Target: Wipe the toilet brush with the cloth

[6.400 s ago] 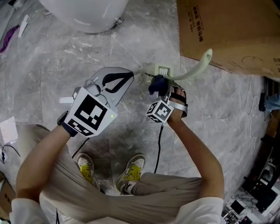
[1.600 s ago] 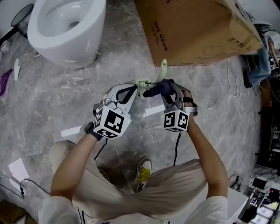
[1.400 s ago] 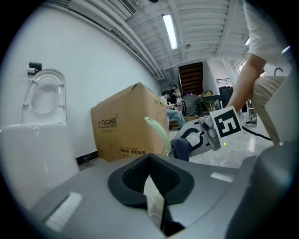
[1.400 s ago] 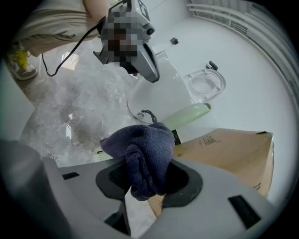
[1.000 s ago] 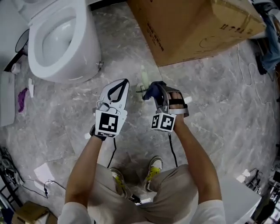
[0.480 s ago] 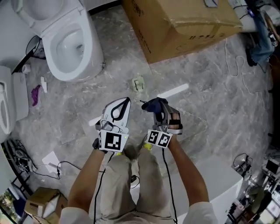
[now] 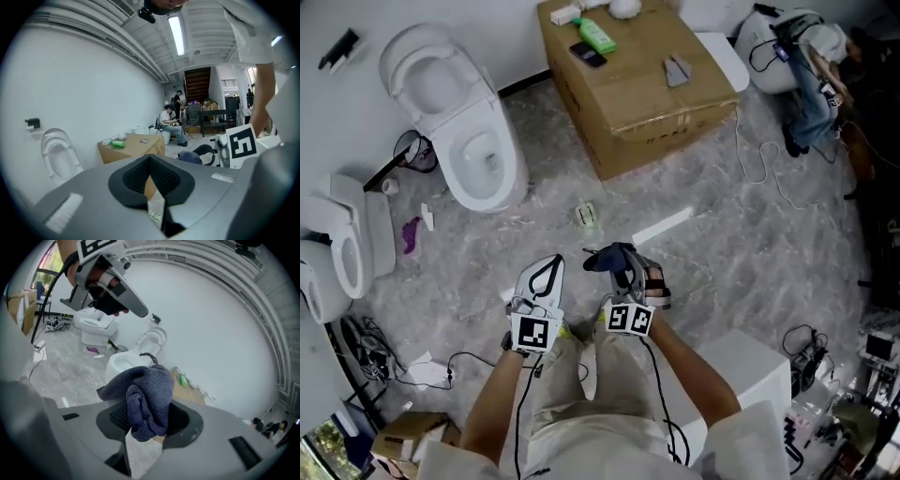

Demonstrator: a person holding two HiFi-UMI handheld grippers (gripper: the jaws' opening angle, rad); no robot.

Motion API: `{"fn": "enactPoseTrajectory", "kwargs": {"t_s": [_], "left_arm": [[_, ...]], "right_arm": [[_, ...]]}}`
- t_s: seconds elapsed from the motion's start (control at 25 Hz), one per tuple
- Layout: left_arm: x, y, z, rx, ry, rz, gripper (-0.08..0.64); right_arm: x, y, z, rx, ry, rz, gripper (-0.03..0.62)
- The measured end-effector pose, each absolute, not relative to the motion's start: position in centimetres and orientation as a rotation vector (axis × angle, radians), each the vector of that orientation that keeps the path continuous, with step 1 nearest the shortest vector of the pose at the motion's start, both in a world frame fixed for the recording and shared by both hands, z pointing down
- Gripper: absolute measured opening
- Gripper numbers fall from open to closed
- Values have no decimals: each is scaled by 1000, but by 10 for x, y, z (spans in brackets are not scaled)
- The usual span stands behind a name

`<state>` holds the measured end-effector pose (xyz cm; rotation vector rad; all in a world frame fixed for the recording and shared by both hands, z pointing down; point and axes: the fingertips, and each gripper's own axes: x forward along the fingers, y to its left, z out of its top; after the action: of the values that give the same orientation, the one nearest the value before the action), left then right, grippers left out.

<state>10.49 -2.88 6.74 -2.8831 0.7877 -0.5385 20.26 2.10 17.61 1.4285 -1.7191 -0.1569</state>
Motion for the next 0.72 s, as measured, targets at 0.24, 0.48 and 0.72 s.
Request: {"fn": "enactPoseTrajectory", "kwargs": {"t_s": [0.24, 0.48, 0.72], "left_arm": [[98, -7, -54, -2878, 949, -387, 2], [60, 27, -91, -2905, 1061, -374, 2], [25, 23, -112, -2921, 1055, -321, 2]], "right_arm": [[211, 43, 54, 1652, -1801, -28, 160], [189, 67, -18, 1802, -1889, 129, 160], [171, 65, -70, 1862, -1914, 134, 160]]}}
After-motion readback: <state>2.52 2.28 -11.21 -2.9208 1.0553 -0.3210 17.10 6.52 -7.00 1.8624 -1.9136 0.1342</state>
